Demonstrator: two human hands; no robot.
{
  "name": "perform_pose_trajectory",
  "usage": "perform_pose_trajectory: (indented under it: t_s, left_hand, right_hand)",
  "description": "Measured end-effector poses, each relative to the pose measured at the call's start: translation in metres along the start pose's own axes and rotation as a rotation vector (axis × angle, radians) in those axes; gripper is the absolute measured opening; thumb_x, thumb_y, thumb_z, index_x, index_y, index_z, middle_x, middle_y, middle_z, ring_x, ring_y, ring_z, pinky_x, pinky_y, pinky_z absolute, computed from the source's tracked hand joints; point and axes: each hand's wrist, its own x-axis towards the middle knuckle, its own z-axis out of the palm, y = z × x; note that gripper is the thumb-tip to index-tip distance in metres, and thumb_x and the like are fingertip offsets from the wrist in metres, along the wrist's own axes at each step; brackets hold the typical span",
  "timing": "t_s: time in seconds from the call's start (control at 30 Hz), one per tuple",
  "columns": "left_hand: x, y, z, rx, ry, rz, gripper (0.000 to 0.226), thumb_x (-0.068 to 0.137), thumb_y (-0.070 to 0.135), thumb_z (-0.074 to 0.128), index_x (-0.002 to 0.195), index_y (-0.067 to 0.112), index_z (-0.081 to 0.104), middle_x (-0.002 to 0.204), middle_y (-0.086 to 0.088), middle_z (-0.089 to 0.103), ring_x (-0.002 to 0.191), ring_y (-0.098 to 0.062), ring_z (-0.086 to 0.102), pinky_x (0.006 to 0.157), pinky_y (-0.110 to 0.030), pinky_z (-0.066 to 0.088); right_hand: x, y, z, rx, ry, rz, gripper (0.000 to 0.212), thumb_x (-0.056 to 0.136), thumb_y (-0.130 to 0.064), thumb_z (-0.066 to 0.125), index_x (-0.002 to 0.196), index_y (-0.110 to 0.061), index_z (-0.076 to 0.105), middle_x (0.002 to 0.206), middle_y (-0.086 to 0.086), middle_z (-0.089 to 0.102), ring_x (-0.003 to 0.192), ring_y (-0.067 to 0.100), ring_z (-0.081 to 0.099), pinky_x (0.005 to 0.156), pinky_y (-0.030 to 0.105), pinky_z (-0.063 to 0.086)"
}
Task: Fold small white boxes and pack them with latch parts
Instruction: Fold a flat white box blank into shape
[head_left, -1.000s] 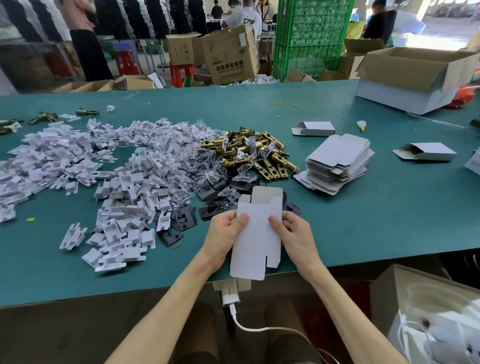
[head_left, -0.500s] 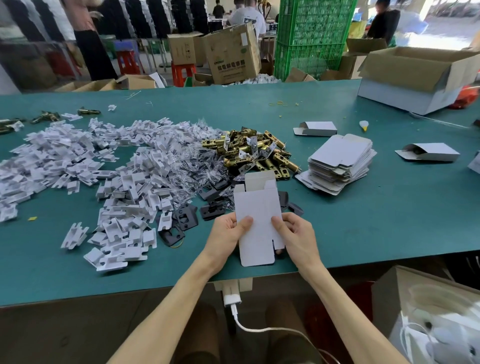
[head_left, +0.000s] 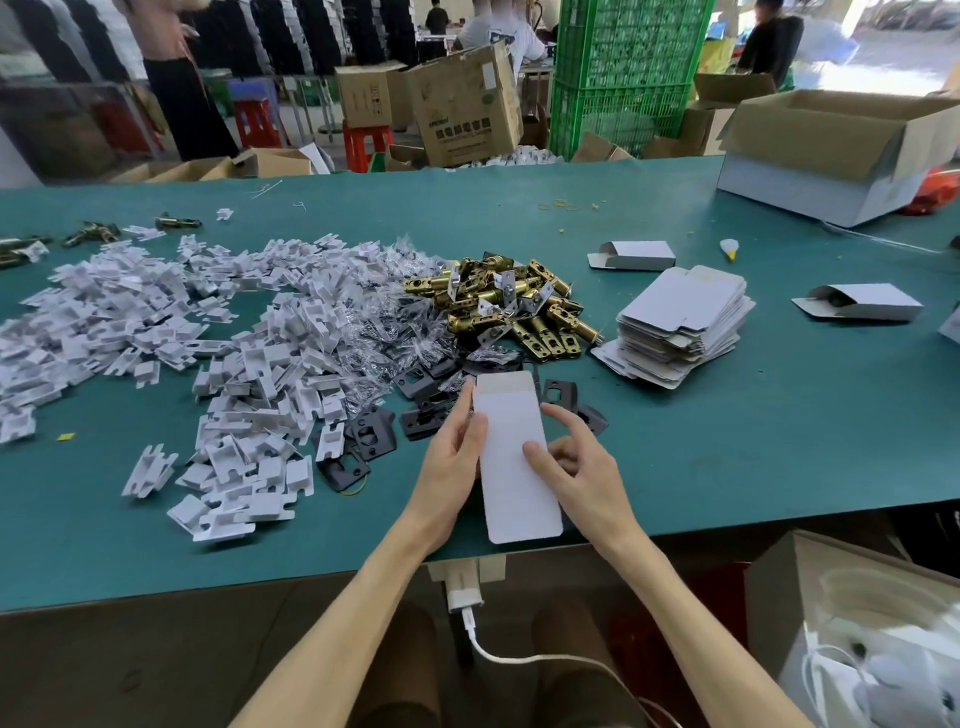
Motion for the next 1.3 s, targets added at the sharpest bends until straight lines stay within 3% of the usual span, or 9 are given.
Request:
perform_pose_trajectory:
  t_s: [0.1, 0.2, 0.43, 0.57, 0.7, 0.77, 0.83, 0.97, 1.3]
  left_hand:
    - [0.001, 0.000, 0.000, 0.015, -0.022, 0.005, 0.052, 0.105, 0.033, 0.058, 0.155, 0.040, 0.044, 0.126, 0.004, 0.073, 0.103, -0.020, 0.073, 0.086, -0.045, 0.062]
    - [0.001, -0.001, -0.001, 0.013, -0.002, 0.011, 0.050, 0.102, 0.028, 0.063, 0.150, 0.034, 0.052, 0.120, -0.007, 0.074, 0.103, -0.024, 0.072, 0.088, -0.049, 0.061]
    - [0.002, -0.004, -0.002, 0.066, -0.025, 0.004, 0.029, 0.104, 0.022, 0.062, 0.133, 0.024, 0.065, 0.110, -0.009, 0.075, 0.098, -0.027, 0.072, 0.079, -0.044, 0.062]
    - [0.002, -0.005, 0.000, 0.093, 0.023, 0.014, 0.019, 0.105, 0.024, 0.061, 0.120, 0.017, 0.071, 0.105, -0.004, 0.076, 0.091, -0.021, 0.072, 0.074, -0.038, 0.061]
    - [0.004, -0.006, -0.004, 0.035, 0.044, -0.032, 0.021, 0.102, 0.022, 0.065, 0.115, 0.010, 0.076, 0.109, -0.011, 0.077, 0.098, -0.025, 0.072, 0.088, -0.040, 0.060]
    - [0.003, -0.006, -0.006, -0.001, 0.030, -0.055, 0.022, 0.101, 0.022, 0.066, 0.115, 0.009, 0.076, 0.112, -0.014, 0.077, 0.101, -0.029, 0.072, 0.091, -0.041, 0.059]
    - [0.003, -0.005, -0.006, -0.003, 0.016, -0.053, 0.021, 0.101, 0.022, 0.066, 0.115, 0.009, 0.076, 0.113, -0.015, 0.076, 0.102, -0.029, 0.072, 0.092, -0.043, 0.058]
    - [0.002, -0.005, -0.002, 0.067, -0.025, -0.009, 0.021, 0.103, 0.022, 0.062, 0.114, 0.009, 0.076, 0.109, -0.012, 0.077, 0.097, -0.023, 0.071, 0.089, -0.037, 0.058]
    - [0.001, -0.003, -0.002, 0.058, -0.083, -0.035, 0.025, 0.102, 0.023, 0.064, 0.118, 0.007, 0.076, 0.113, -0.013, 0.078, 0.103, -0.025, 0.073, 0.096, -0.037, 0.057]
  right_hand:
    - [0.002, -0.002, -0.001, 0.059, 0.001, 0.004, 0.050, 0.098, -0.046, 0.061, 0.145, -0.037, 0.045, 0.084, 0.003, 0.074, 0.080, 0.016, 0.071, 0.069, 0.029, 0.055]
    - [0.002, -0.005, -0.001, 0.129, 0.038, 0.011, 0.051, 0.095, -0.047, 0.061, 0.143, -0.036, 0.049, 0.097, -0.001, 0.072, 0.086, 0.013, 0.072, 0.068, 0.026, 0.059]
    - [0.004, -0.004, -0.006, 0.156, 0.024, 0.033, 0.032, 0.100, -0.028, 0.065, 0.132, -0.032, 0.059, 0.089, 0.013, 0.069, 0.081, 0.023, 0.070, 0.067, 0.037, 0.057]
    - [0.002, -0.006, -0.007, 0.184, 0.022, 0.065, 0.028, 0.097, -0.034, 0.064, 0.124, -0.027, 0.063, 0.089, 0.014, 0.070, 0.079, 0.021, 0.068, 0.066, 0.035, 0.054]
    - [0.003, -0.006, -0.008, 0.146, 0.022, 0.085, 0.021, 0.098, -0.036, 0.066, 0.116, -0.026, 0.067, 0.103, 0.001, 0.070, 0.080, 0.013, 0.068, 0.061, 0.025, 0.053]
    - [0.004, -0.004, -0.010, 0.131, 0.023, 0.083, 0.016, 0.100, -0.032, 0.064, 0.113, -0.024, 0.069, 0.108, -0.002, 0.070, 0.065, 0.003, 0.064, 0.051, 0.015, 0.046]
    - [0.003, -0.003, -0.010, 0.153, 0.024, 0.090, 0.019, 0.099, -0.034, 0.066, 0.113, -0.021, 0.070, 0.106, 0.001, 0.070, 0.056, 0.002, 0.061, 0.044, 0.016, 0.042]
    - [0.002, -0.004, -0.011, 0.234, 0.036, 0.094, 0.027, 0.090, -0.043, 0.066, 0.107, -0.023, 0.072, 0.105, -0.004, 0.072, 0.086, 0.012, 0.069, 0.064, 0.023, 0.053]
    - [0.004, -0.002, -0.009, 0.230, 0.085, 0.084, 0.024, 0.087, -0.039, 0.063, 0.097, -0.019, 0.072, 0.098, -0.004, 0.072, 0.084, 0.011, 0.065, 0.067, 0.024, 0.051]
